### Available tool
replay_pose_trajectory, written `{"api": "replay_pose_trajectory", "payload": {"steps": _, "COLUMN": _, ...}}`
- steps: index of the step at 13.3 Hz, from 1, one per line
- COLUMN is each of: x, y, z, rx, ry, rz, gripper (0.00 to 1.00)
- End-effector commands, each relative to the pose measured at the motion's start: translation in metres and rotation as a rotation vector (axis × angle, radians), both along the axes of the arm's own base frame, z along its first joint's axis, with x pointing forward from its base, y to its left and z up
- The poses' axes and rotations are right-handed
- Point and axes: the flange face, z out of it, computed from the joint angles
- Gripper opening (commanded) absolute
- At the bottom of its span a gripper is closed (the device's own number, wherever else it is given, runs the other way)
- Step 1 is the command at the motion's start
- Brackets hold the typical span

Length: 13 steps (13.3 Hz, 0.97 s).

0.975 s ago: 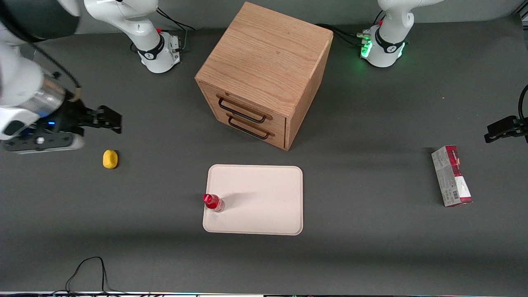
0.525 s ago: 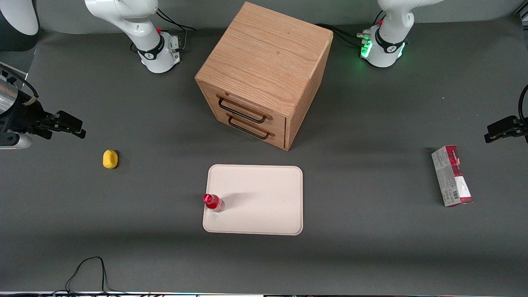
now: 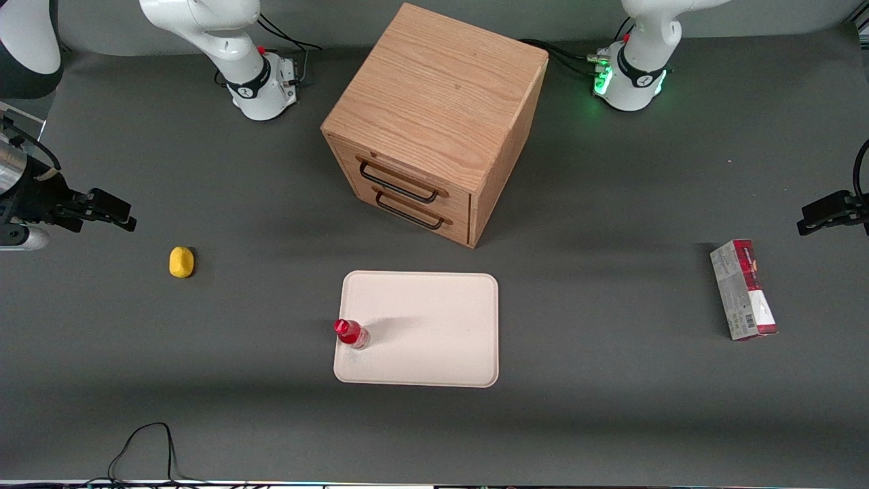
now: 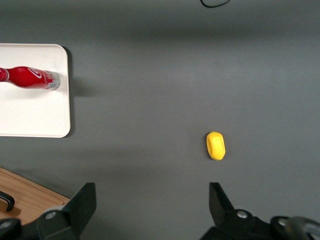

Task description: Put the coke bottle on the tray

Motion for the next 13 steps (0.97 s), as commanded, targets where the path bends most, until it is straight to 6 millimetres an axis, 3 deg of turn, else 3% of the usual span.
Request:
{"api": "replay_pose_trajectory", "payload": {"steps": 1, "x": 0.000, "y": 0.001, "z": 0.017, "rx": -0.021, "ry": -0.033, "rz": 0.026, "gripper": 1.00}}
{"api": "replay_pose_trajectory", "payload": {"steps": 6, "x": 0.000, "y": -0.006, "z": 0.028, "rx": -0.038, "ry": -0.049, "rz": 0.043, "gripper": 1.00}}
{"api": "replay_pose_trajectory", "payload": {"steps": 13, "x": -0.001, "y": 0.003, "z": 0.027, "rx": -0.046, "ry": -0.035, "rz": 0.059, "gripper": 1.00}}
